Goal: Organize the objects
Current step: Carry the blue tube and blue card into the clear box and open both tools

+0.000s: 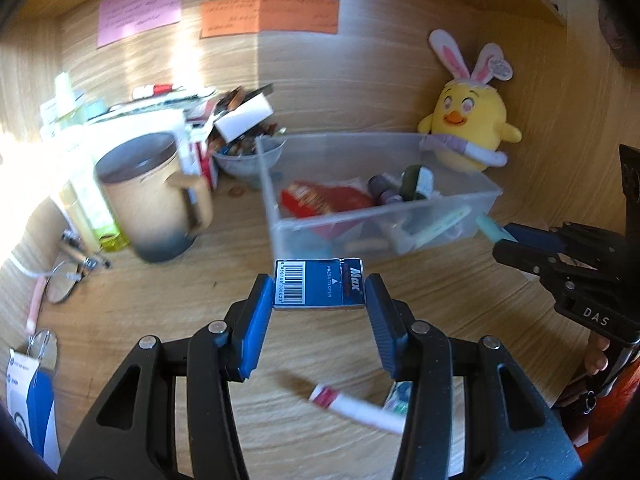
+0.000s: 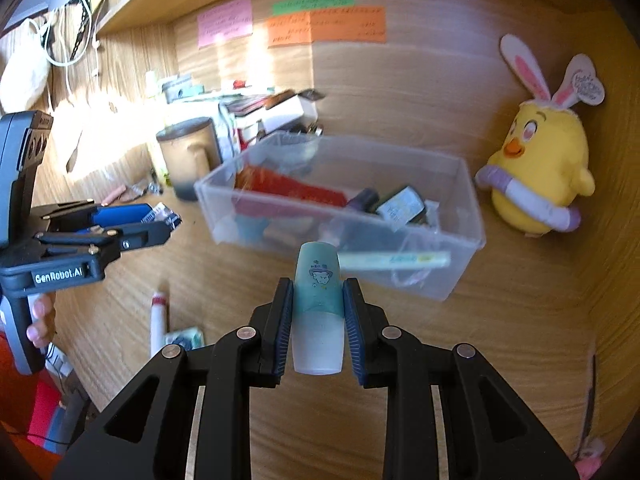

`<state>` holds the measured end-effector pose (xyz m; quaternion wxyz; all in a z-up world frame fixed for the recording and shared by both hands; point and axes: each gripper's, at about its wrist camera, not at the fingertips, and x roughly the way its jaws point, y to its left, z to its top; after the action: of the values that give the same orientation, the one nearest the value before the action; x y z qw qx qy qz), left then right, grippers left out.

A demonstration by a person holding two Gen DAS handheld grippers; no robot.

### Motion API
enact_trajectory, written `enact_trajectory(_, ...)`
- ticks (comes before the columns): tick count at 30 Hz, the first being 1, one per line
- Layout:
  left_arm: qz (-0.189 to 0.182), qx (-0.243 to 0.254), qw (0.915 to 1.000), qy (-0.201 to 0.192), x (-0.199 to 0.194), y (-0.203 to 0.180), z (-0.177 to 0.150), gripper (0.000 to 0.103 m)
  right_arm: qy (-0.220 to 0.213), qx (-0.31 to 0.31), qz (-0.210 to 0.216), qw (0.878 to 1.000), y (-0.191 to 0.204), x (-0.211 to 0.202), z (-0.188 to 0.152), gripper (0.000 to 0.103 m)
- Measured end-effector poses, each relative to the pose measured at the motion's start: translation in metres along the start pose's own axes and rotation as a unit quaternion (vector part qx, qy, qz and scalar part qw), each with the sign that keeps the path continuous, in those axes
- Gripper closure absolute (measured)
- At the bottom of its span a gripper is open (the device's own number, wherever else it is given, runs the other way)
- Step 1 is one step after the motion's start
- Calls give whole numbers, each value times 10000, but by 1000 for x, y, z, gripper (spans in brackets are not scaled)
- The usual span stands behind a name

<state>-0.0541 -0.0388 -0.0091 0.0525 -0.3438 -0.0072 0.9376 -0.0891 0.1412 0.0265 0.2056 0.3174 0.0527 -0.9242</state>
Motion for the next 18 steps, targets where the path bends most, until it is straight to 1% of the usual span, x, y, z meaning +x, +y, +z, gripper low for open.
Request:
enact_trajectory(12,-258,13,9990,-371,5,-18,42,56,-538,-50,-177,9984,-26,-10,37,80)
enact_trajectory(18,-259,113,9984,-488,8,-25,61,56,-669,-67,-264,9974,-35,-6,56,80)
